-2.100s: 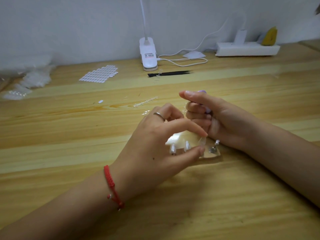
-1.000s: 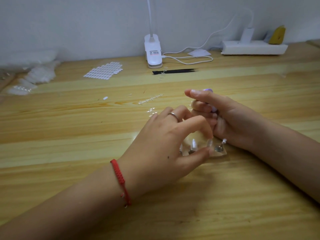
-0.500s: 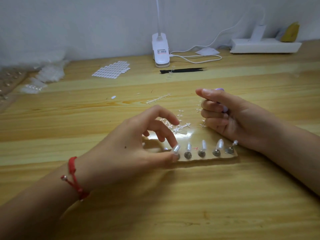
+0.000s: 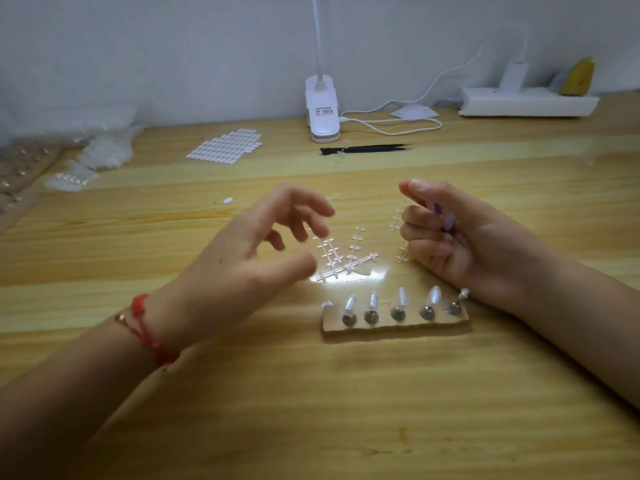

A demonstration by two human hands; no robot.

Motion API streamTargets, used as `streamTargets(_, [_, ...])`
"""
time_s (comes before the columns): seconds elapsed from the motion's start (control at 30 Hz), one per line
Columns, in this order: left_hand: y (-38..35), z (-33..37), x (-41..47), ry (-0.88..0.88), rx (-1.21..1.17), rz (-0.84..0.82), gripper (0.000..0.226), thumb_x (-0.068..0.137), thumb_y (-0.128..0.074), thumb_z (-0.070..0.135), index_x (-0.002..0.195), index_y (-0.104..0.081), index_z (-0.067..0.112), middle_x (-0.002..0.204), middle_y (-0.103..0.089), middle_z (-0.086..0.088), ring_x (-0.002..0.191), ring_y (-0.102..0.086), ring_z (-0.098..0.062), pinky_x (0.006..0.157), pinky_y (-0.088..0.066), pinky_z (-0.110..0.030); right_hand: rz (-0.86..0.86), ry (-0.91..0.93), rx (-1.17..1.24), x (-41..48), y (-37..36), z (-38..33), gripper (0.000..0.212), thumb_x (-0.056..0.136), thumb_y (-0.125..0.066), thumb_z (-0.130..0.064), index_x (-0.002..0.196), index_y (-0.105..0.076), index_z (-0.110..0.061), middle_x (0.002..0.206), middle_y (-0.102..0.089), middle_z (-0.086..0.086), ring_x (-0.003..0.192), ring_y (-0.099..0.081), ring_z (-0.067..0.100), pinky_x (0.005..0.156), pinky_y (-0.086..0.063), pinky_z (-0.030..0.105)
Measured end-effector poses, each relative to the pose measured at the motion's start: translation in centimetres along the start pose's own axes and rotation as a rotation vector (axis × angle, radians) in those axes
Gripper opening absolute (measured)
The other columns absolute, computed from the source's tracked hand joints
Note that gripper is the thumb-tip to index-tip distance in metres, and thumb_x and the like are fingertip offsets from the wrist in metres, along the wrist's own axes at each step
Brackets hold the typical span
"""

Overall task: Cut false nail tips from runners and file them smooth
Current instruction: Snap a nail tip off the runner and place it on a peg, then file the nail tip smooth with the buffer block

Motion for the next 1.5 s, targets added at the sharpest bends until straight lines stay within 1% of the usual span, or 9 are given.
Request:
streamTargets(0.1, [-0.5,0.2,1.5,-0.055,0.359,-0.018,0.02,0.08,-0.069,0.036,0.1,-0.065,0.035,0.094,-0.061,0.015,0.091,-0.05,-0.006,0.08,-0.036,-0.015,0.006,-0.004,0.04,0.0,-0.1,-0.1,0.019,0.071,-0.069,-0.021,0.083,-0.056,-0.018,0.062,-0.027,-0.006,0.053,-0.017,0.006,0.038,-0.026,0.012])
streamTargets(0.17, [-1.6,0.2,2.2,-0.073,0.526,-0.092,0.025,0.077,-0.063,0.051,0.1,-0.067,0.04,0.096,-0.059,0.019,0.095,-0.048,-0.008,0.085,-0.038,-0.026,0.013,-0.005,0.059,0.0,-0.1,-0.1,0.018,0.07,-0.07,-0.021,0.081,-0.056,-0.018,0.062,-0.026,-0.006,0.053,-0.017,0.006,0.038,-0.026,0.011])
streamTargets(0.3, [-2.4,0.1,3.2,-0.07,0.657,-0.113,0.028,0.075,-0.053,0.061,0.091,-0.067,0.043,0.089,-0.06,0.021,0.087,-0.048,-0.002,0.083,-0.036,-0.032,0.009,-0.005,0.084,-0.2,0.0,-0.1,0.01,0.077,-0.067,-0.024,0.081,-0.062,-0.017,0.061,-0.029,-0.006,0.052,-0.021,0.006,0.039,-0.028,0.011])
streamTargets(0.5, [-2.9,0.7,3.2,-0.25,0.792,-0.087,0.014,0.084,-0.061,0.049,0.087,-0.068,0.037,0.095,-0.06,0.016,0.083,-0.048,-0.009,0.071,-0.029,-0.029,0.036,-0.045,0.143,-0.1,0.2,-0.1,0.027,0.078,-0.064,-0.036,0.094,-0.059,-0.014,0.061,-0.031,-0.004,0.054,-0.022,0.007,0.041,-0.027,0.014])
streamTargets(0.77, [-2.7,0.5,3.0,-0.258,0.61,0.034,0.019,0.088,-0.059,0.037,0.092,-0.069,0.021,0.097,-0.059,0.003,0.091,-0.053,-0.019,0.08,-0.044,-0.038,0.037,-0.029,0.107,-0.2,-0.1,-0.2,0.01,0.076,-0.063,-0.023,0.072,-0.063,-0.014,0.061,-0.035,-0.003,0.052,-0.027,0.005,0.039,-0.028,0.012])
streamTargets(0.93, [-0.7,1.2,3.2,-0.22,0.183,0.265,0.017,0.087,-0.058,0.04,0.088,-0.066,0.025,0.089,-0.059,0.008,0.079,-0.051,-0.006,0.069,-0.039,-0.017,0.002,0.042,-0.259,-0.4,-0.6,0.1,0.028,0.078,-0.068,-0.029,0.059,-0.05,-0.019,0.057,-0.03,-0.005,0.048,-0.023,0.007,0.038,-0.028,0.015])
streamTargets(1.07, [-1.1,0.4,3.2,-0.138,0.13,0.272,0.011,0.087,-0.063,0.038,0.085,-0.065,0.028,0.088,-0.059,0.009,0.077,-0.051,-0.005,0.068,-0.036,-0.014,0.01,0.077,-0.347,-0.5,-0.9,0.3,0.031,0.078,-0.07,-0.028,0.055,-0.052,-0.019,0.053,-0.033,-0.006,0.044,-0.027,0.006,0.037,-0.029,0.015])
streamTargets(1.23, [-1.3,-0.8,3.0,-0.036,0.099,0.089,0.008,0.086,-0.063,0.034,0.089,-0.07,0.03,0.093,-0.063,0.012,0.085,-0.055,-0.008,0.074,-0.04,-0.022,0.038,0.023,-0.037,-0.1,-0.2,-0.2,0.022,0.075,-0.065,-0.031,0.062,-0.052,-0.019,0.059,-0.03,-0.005,0.048,-0.026,0.006,0.038,-0.03,0.013])
streamTargets(1.5, [-3.3,1.3,4.5,0.135,0.268,-0.328,0.024,0.079,-0.063,0.052,0.098,-0.059,0.037,0.091,-0.064,0.019,0.083,-0.057,0.004,0.063,-0.042,-0.011,0.042,-0.053,0.254,0.1,0.5,-0.3,0.021,0.078,-0.066,-0.028,0.064,-0.055,-0.015,0.06,-0.032,-0.005,0.05,-0.027,0.005,0.04,-0.028,0.01])
Point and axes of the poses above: each hand's wrist, its own x-axis towards the middle knuckle, its own y-axis out of the back of the hand, z = x × y, the point moved 5 cm from there along x, towards the middle knuckle
